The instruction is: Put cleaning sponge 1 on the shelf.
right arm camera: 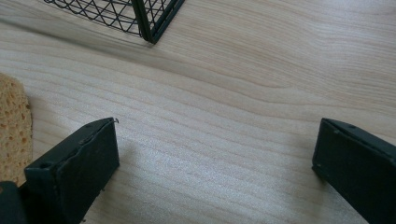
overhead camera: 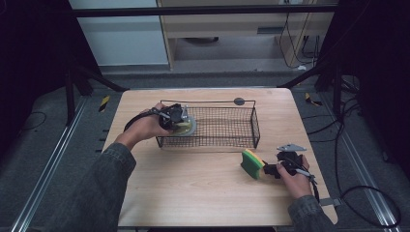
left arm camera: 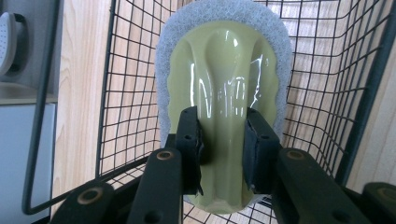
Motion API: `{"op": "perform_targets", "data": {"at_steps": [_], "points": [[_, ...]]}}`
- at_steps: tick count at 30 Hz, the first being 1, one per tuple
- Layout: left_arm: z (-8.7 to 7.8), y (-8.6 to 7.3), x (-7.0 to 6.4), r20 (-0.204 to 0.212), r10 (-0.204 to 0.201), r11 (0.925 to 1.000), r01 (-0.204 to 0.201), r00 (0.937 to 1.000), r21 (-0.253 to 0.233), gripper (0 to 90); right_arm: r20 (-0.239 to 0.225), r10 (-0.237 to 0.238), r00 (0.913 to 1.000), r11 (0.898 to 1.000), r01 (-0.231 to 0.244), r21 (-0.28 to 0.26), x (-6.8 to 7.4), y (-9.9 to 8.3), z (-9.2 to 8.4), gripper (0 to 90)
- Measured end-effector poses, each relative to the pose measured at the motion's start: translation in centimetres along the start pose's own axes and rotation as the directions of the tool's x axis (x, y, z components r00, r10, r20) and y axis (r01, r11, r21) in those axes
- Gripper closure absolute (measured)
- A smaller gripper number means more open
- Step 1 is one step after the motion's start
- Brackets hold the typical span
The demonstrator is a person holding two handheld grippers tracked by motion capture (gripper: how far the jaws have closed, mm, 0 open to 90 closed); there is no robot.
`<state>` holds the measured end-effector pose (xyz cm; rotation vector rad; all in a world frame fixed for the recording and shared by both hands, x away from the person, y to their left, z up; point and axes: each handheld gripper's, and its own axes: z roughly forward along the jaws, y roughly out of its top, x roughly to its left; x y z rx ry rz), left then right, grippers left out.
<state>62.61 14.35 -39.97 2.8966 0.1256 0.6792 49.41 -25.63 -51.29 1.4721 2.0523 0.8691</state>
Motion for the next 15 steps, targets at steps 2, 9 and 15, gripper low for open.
{"op": "perform_targets", "data": {"at_steps": [2,9,15], "points": [[0.3,0.0,-0.1,0.011,-0.011,0.9999,0.011,0.9999,0.004,70.6,0.000,0.000,1.0000,1.000,0.000,0.000,0.0,0.0,0.0,0.7],[1.3,0.2,0.0,0.037,-0.012,0.9995,0.011,0.9993,0.028,70.5,0.002,0.005,1.0000,1.000,-0.005,0.000,0.1,0.0,0.0,0.7],[1.6,0.2,0.0,0.046,-0.026,0.9992,0.024,0.9986,0.032,70.3,0.002,0.005,1.0000,1.000,-0.005,0.000,0.1,0.0,0.0,0.7]]}}
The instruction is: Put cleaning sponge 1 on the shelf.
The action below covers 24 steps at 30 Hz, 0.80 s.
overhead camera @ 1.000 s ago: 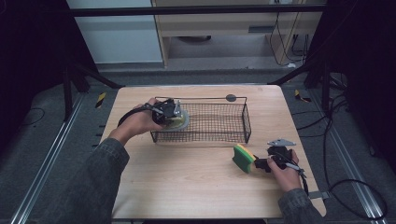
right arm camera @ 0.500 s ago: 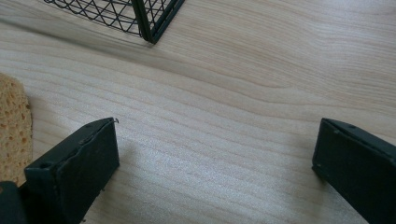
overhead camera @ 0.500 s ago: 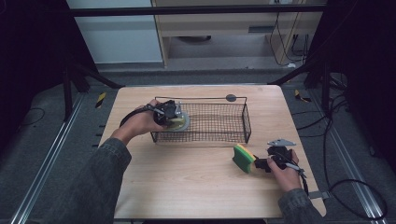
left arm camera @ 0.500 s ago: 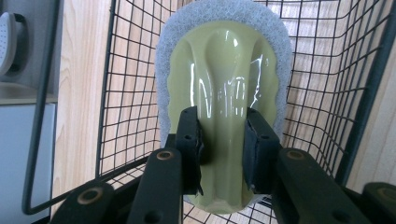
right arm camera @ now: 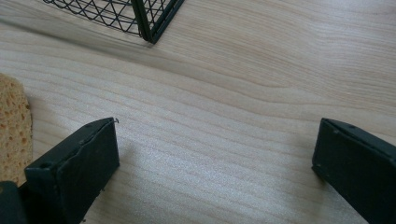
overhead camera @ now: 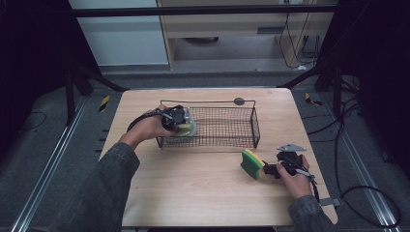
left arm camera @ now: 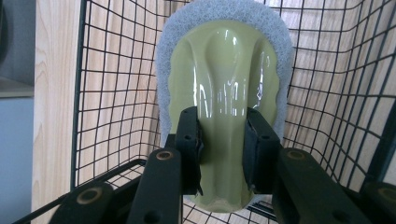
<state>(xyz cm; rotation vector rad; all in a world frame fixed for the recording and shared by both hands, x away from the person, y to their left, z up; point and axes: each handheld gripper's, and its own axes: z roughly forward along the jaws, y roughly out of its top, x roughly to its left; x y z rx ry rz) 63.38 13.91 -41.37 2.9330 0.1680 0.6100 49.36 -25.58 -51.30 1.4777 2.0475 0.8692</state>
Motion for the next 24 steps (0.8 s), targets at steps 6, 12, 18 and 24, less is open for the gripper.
{"op": "perform_targets", "data": {"at_steps": [6,12,18,24], "points": [[0.0,-0.2,-0.1,0.014,-0.018,0.9998,0.018,0.9997,-0.011,68.2,0.000,0.000,1.0000,1.000,0.000,0.000,0.0,0.0,0.0,0.7],[-1.2,-0.2,0.2,0.009,-0.045,0.9968,0.046,0.9989,-0.065,67.4,-0.002,0.004,1.0000,1.000,-0.004,0.002,0.0,0.0,0.0,0.7],[-2.4,-0.4,0.4,-0.016,-0.062,0.9927,0.060,0.9979,-0.105,66.5,-0.002,0.004,1.0000,1.000,-0.004,0.002,0.0,0.0,0.0,0.7],[-3.1,-0.7,0.5,-0.042,-0.079,0.9890,0.073,0.9960,-0.129,65.0,-0.002,0.004,1.0000,1.000,-0.004,0.002,0.0,0.0,0.0,0.7]]}}
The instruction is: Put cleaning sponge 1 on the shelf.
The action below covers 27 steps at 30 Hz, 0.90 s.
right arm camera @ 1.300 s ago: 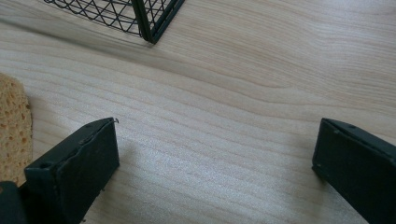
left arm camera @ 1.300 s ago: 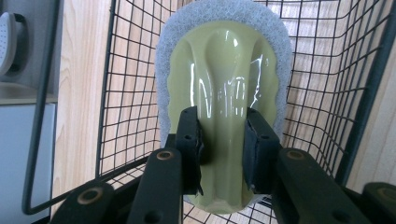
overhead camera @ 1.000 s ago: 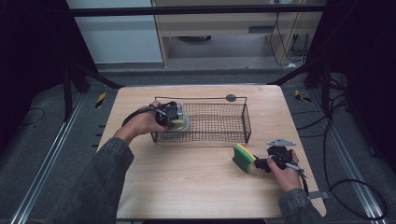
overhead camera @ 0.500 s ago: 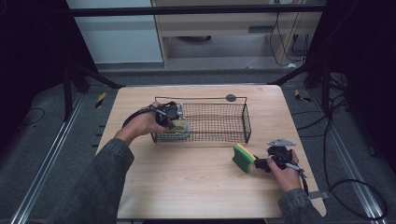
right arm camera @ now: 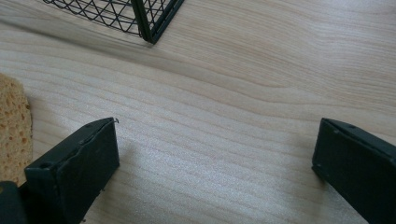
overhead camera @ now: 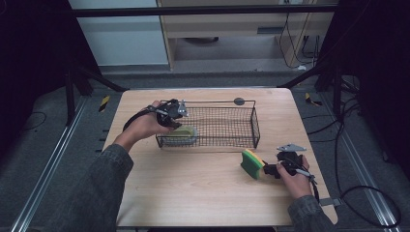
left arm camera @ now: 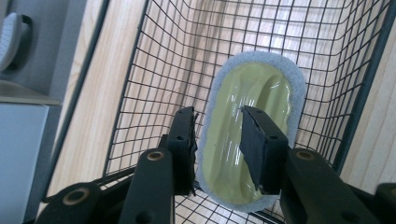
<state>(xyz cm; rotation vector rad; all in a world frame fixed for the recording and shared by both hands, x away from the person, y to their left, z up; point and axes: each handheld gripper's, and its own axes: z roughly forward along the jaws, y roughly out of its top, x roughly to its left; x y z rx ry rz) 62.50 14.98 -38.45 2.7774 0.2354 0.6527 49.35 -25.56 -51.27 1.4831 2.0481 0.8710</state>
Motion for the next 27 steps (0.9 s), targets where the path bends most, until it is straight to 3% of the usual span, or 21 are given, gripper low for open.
{"op": "perform_targets", "data": {"at_steps": [4,13,15,17,18,21,22,24,27], "points": [[-0.4,0.0,-0.1,-0.022,-0.008,0.9999,0.007,0.9997,-0.009,63.6,0.000,-0.002,1.0000,1.000,0.002,-0.001,0.0,0.0,0.0,0.7],[-1.3,0.0,-0.4,-0.073,-0.066,0.9960,0.061,0.9951,-0.065,56.4,0.000,-0.003,1.0000,1.000,0.003,-0.002,0.0,0.0,0.0,0.7],[-1.6,0.0,-0.6,-0.106,-0.091,0.9934,0.082,0.9903,-0.081,48.2,-0.001,-0.001,1.0000,1.000,0.001,-0.002,0.0,0.0,0.0,0.6],[-1.8,0.2,-0.7,-0.152,-0.123,0.9890,0.109,0.9807,-0.100,23.4,-0.002,-0.001,1.0000,1.000,0.001,-0.001,0.0,0.0,0.0,0.6],[-1.9,0.2,-0.9,-0.157,-0.129,0.9876,0.112,0.9792,-0.110,13.4,-0.002,0.001,1.0000,1.000,-0.001,0.000,0.0,0.0,0.0,0.6],[-2.3,0.1,-1.4,-0.171,-0.148,0.9825,0.125,0.9741,-0.138,8.9,-0.003,0.002,1.0000,1.000,-0.002,-0.002,0.0,0.0,0.0,0.6],[-2.7,0.0,-1.8,-0.177,-0.166,0.9790,0.141,0.9700,-0.147,8.9,-0.003,-0.001,1.0000,1.000,0.001,-0.003,-0.1,0.0,0.0,0.6],[-3.1,-0.2,-2.3,-0.154,-0.221,0.9609,0.188,0.9631,-0.203,7.7,-0.009,-0.004,0.9999,1.000,0.004,-0.003,-0.2,0.0,0.0,0.6],[-3.8,-0.6,-3.2,-0.147,-0.270,0.9392,0.226,0.9516,-0.258,6.1,-0.009,-0.005,0.9999,1.000,0.005,-0.004,-0.2,0.0,0.0,0.6]]}}
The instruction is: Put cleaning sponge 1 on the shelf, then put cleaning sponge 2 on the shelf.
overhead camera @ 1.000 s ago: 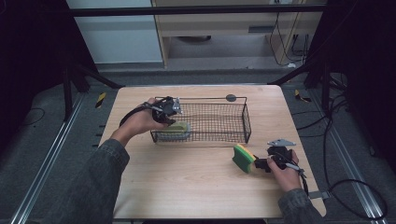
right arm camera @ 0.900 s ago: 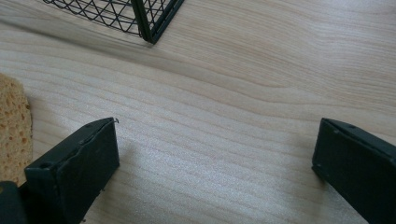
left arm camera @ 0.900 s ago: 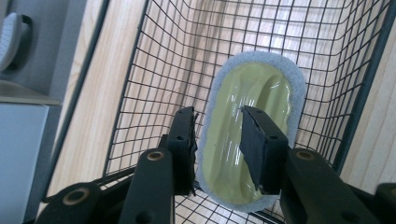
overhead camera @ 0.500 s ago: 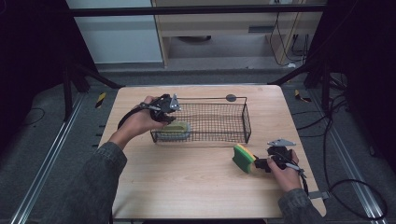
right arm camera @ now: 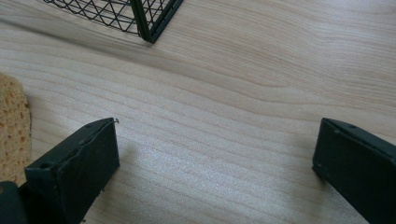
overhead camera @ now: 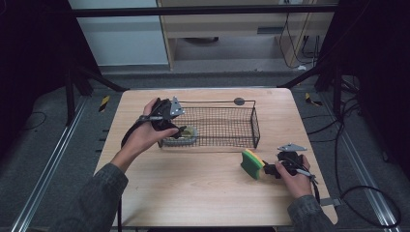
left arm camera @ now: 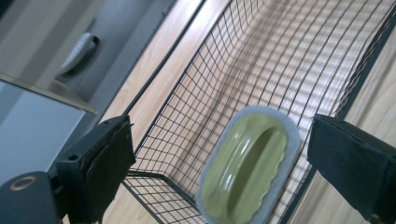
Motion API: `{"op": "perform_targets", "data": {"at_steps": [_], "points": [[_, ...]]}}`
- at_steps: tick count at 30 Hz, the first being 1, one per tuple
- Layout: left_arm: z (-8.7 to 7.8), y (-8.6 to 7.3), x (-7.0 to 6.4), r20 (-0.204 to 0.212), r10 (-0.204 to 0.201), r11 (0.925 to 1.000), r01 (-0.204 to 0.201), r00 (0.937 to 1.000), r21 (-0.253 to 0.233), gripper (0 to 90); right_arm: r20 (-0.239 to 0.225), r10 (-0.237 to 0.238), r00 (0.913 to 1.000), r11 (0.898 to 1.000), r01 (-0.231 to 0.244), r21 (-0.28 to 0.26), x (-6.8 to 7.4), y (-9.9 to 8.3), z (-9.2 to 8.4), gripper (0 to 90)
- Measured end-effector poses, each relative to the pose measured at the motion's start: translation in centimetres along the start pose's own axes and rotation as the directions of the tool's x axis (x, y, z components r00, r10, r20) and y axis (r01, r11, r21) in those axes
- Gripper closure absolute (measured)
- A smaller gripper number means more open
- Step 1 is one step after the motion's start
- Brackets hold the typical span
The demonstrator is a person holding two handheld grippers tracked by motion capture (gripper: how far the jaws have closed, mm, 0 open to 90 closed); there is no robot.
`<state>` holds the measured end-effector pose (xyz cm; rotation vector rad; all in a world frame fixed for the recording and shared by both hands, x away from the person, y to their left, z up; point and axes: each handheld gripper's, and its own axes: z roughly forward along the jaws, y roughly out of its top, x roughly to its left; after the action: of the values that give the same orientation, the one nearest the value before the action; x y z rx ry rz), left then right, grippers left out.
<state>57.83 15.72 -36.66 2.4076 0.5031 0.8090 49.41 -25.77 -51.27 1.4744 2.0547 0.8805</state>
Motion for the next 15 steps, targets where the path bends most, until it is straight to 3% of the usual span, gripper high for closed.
{"op": "perform_targets", "data": {"at_steps": [3,6,9,13,15], "points": [[-1.0,-0.7,-0.7,0.011,-0.045,0.9981,0.045,0.9990,-0.041,5.1,0.002,-0.003,1.0000,1.000,0.003,-0.001,0.0,0.0,0.0,0.6],[-2.2,-2.1,-1.8,0.001,-0.106,0.9912,0.105,0.9944,-0.080,4.7,0.002,0.000,1.0000,1.000,0.000,0.001,-0.1,-0.1,-0.1,0.9],[-3.2,-4.6,-3.1,-0.013,-0.211,0.9728,0.209,0.9773,-0.100,5.2,-0.004,-0.001,1.0000,1.000,0.001,0.009,-0.2,-0.1,-0.3,3.9],[-3.9,-9.0,-4.8,-0.046,-0.324,0.9416,0.318,0.9448,-0.111,5.4,-0.024,-0.010,0.9997,0.999,0.011,0.032,-0.5,0.0,-1.3,8.5],[-3.9,-10.7,-5.2,-0.045,-0.337,0.9406,0.334,0.9405,-0.061,5.6,-0.032,-0.018,0.9993,0.998,0.019,0.053,-0.5,0.1,-2.0,9.3]]}}
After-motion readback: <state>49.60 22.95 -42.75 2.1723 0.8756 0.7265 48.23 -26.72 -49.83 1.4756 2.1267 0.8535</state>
